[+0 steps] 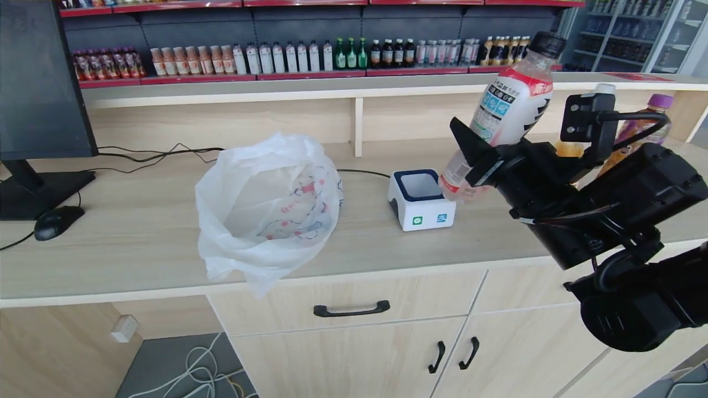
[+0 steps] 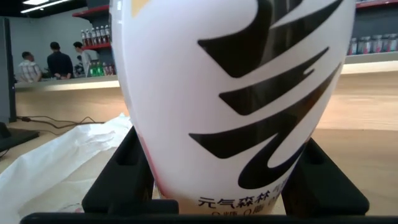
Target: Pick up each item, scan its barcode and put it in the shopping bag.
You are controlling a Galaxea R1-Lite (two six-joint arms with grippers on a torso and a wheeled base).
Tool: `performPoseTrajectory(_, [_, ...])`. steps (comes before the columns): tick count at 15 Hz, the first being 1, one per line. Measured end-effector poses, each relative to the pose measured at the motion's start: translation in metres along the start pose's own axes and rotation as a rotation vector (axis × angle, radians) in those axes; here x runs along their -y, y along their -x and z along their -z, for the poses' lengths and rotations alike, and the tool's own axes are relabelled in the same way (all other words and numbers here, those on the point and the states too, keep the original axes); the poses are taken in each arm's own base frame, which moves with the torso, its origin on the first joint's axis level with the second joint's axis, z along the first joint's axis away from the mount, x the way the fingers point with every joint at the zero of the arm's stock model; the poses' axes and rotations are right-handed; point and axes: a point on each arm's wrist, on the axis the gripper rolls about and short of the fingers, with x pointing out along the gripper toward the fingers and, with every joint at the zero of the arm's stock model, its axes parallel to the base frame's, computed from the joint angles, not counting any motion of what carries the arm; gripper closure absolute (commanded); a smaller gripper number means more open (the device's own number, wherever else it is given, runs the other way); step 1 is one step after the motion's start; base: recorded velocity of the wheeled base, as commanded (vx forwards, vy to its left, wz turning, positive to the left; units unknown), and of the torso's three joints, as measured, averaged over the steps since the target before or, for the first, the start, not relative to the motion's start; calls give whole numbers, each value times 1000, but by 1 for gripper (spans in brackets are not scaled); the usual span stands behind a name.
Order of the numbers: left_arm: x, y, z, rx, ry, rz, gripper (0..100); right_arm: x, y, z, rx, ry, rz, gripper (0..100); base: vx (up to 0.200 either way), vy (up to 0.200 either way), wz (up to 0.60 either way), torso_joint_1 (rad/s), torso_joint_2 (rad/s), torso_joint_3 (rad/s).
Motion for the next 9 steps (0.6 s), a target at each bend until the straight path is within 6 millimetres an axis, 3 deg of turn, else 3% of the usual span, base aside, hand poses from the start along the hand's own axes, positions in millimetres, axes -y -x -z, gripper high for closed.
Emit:
performPoseTrajectory(1, [0,0,0,0,0,0,0,0,0,-1,6,1,1,100,0,0,600,-2,2,7])
performPoseTrajectory(4, [0,0,0,1,0,-1,0,-2,-1,0,6,1,-4,100,0,0,0,0,0,0])
performPoseTrajectory(9, [0,0,0,0,0,1,0,-37,-5,6,12,-39,-98,100,0,0,0,0,0,0])
